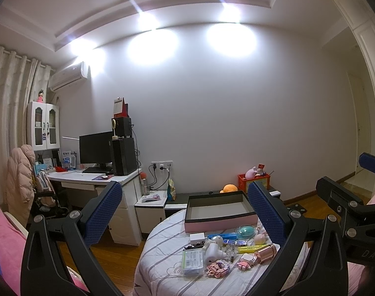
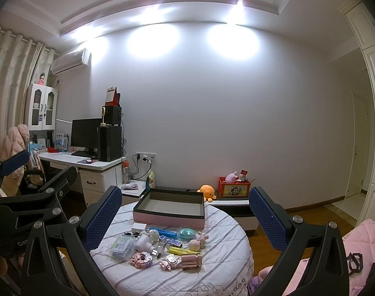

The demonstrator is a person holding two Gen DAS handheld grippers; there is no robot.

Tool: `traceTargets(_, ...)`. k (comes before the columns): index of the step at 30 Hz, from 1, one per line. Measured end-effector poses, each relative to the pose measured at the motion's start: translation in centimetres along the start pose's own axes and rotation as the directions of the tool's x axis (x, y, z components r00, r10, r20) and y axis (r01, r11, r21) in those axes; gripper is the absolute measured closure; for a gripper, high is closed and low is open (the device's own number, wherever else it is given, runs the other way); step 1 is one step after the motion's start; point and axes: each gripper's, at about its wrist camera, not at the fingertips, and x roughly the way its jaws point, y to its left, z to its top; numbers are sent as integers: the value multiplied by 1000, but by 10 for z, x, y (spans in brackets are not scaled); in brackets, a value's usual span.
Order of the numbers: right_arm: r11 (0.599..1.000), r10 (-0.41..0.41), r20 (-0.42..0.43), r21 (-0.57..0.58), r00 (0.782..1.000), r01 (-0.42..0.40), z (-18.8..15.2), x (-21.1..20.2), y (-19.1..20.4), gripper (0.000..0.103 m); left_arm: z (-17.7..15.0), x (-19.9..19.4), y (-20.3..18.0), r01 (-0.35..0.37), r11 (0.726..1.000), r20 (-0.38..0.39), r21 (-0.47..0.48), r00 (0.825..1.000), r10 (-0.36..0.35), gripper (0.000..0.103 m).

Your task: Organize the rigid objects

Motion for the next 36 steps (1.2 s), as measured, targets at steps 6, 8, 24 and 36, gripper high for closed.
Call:
traceTargets(6, 1000, -1, -12, -2, 1000, 1, -2, 3, 0, 0, -5, 4, -2, 2, 1000, -9, 6, 1000, -2, 0)
traceTargets(8, 1000, 1, -18, -1, 1000, -1, -3, 5, -1, 0, -5, 6, -2, 6, 1000, -18, 8, 1000, -6, 0)
traceTargets(24, 1000, 12, -200, 27, 980, -6, -62, 80, -16, 0, -84, 88, -17, 82, 996, -218, 30, 973, -74, 0)
traceTargets(36, 999, 13, -452, 46, 892, 9, -161, 167, -26, 0, -196, 179, 4, 98, 993, -529, -61, 841, -116, 0)
